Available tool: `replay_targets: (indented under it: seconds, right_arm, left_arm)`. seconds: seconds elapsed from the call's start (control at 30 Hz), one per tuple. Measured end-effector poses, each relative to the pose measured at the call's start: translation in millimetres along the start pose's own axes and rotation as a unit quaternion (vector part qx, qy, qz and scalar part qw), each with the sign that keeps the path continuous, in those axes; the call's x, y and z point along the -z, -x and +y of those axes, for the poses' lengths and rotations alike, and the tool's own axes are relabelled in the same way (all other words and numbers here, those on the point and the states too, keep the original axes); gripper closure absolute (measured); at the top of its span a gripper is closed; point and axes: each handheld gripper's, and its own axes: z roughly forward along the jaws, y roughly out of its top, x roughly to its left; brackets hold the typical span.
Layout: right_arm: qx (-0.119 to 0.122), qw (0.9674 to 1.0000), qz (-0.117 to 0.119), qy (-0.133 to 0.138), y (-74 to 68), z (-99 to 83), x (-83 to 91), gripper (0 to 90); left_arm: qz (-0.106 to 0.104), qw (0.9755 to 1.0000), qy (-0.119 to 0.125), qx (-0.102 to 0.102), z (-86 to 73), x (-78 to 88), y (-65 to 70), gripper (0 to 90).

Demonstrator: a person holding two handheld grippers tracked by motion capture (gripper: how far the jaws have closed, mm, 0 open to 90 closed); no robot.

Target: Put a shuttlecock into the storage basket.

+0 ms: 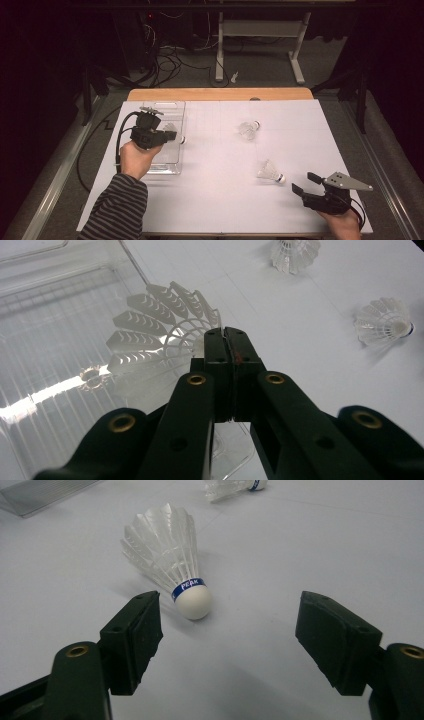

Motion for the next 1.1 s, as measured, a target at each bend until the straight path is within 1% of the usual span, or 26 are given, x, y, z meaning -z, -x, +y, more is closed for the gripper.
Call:
replay_targets:
  seconds: [0.23,0.6,0.7,0.83,1.1]
  right_arm:
    - [-0.001,1.0000,0.000,0.000,0.1,0.0,0.0,26.9]
    - [-0.001,1.0000,0.000,0.000,0.2,0.0,0.0,26.9]
    - [-0.002,1.0000,-0.001,0.000,0.0,0.0,0.2,26.9]
    - [-0.002,1.0000,0.000,0.000,0.1,0.0,0.1,26.9]
    - [-0.001,1.0000,-0.001,0.000,0.2,0.0,0.1,26.9]
  left_arm:
    - [0.005,0.9999,0.009,0.011,0.1,1.1,-6.7,89.0]
    - [0.013,0.9991,0.022,0.033,-0.7,2.9,-19.4,89.0]
    - [0.021,0.9989,0.022,0.036,-1.3,3.8,-22.4,89.1]
    - [0.026,0.9985,0.022,0.043,-2.1,4.3,-26.9,89.1]
    - [0.039,0.9980,0.014,0.047,-0.7,-2.4,-33.0,89.1]
